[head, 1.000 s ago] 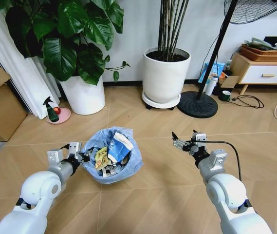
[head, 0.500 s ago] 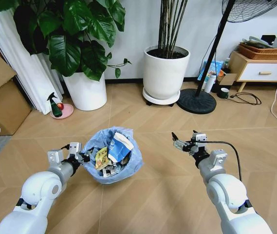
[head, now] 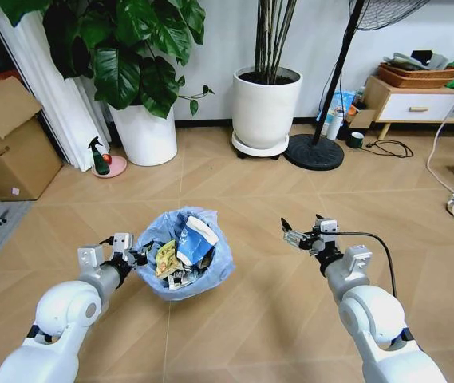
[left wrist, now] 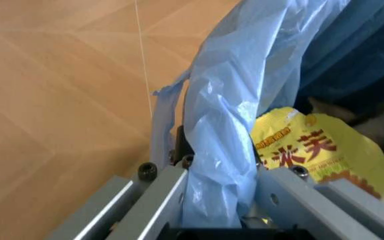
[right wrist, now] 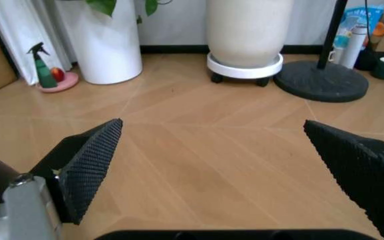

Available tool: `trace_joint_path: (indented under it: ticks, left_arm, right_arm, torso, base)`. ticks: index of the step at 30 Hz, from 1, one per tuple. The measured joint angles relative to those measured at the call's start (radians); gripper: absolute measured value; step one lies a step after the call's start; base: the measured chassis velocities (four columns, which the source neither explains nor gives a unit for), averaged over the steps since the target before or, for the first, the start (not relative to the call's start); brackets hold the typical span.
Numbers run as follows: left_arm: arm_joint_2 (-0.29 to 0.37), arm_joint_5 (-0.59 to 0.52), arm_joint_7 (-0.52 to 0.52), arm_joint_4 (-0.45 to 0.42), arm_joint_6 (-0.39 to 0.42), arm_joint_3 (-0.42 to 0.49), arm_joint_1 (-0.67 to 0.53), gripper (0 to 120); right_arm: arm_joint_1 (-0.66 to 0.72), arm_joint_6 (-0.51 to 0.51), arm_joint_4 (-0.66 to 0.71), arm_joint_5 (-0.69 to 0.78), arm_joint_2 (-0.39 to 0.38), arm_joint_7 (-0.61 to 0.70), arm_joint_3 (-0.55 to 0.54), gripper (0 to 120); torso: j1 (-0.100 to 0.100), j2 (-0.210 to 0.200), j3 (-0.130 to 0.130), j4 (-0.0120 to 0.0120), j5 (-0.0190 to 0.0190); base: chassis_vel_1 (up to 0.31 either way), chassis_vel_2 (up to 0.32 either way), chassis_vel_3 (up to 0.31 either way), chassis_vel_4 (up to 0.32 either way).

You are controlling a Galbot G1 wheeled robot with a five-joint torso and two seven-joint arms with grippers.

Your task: Pick up the trash bin and place the garbage on the floor into it.

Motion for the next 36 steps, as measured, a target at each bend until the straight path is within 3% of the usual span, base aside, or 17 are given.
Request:
trace_joint_path:
  ticks: [36]
  left_arm:
    - [-0.012,0.001,-0.004,-0.012,-0.003,-0.013,0.007,0]
  right_arm:
    - [-0.009,0.007,-0.003,0.004,-0.019,-0.009,-0.004,100]
  torso:
    - [0.0,0.0,0.0,0.0,0.0004]
  base:
    - [0.205,-0.211,-0.208,0.211]
